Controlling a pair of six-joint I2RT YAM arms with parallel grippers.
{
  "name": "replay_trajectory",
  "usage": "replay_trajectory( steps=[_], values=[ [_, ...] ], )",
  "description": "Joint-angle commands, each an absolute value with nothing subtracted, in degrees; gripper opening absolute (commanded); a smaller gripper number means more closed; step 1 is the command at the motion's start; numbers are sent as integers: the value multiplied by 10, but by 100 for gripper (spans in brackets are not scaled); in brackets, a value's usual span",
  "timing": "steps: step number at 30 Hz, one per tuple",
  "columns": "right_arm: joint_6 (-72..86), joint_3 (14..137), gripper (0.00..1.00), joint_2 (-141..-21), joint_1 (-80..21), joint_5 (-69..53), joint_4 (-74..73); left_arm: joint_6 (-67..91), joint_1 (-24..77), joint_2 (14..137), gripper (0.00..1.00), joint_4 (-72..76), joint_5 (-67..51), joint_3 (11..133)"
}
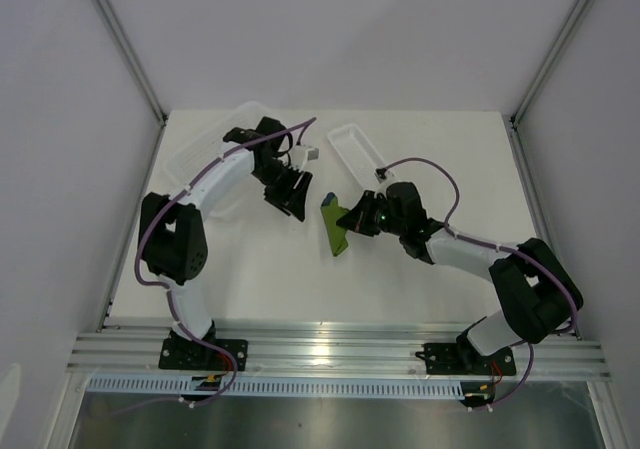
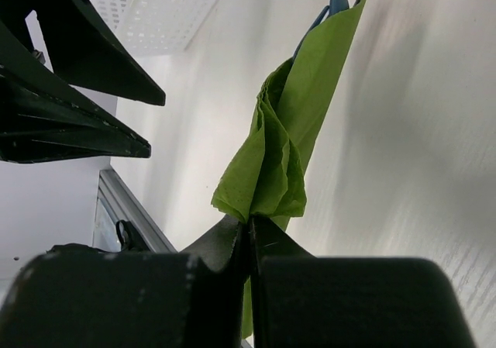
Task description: Place the utensils on the paper napkin and roll it up
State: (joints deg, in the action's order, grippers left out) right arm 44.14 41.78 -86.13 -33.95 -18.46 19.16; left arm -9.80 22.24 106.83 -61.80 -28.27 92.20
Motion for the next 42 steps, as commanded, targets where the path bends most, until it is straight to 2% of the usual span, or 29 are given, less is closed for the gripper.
replay_trajectory(
  steps=[1,11,20,28,34,38,42],
  values=[
    [429,451,0,-842,-335,-180,200,-65,210,1027,55,-614,-310,950],
    [403,520,0,-829,-320,-177,179,-7,174,962,61,-593,-330,989],
    [397,566,0,-823,-315,-170,199,63,167,897,66,-560,-412,922],
    [391,593,0,-802,-315,-158,200,182,156,814,68,-438,-521,787],
    [386,592,0,-782,-315,-153,196,197,138,809,68,-347,-584,745],
    [382,602,0,-780,-315,-156,190,257,137,823,70,-259,-614,715],
    [384,622,0,-782,-315,-166,178,387,139,828,74,-89,-638,659]
  ],
)
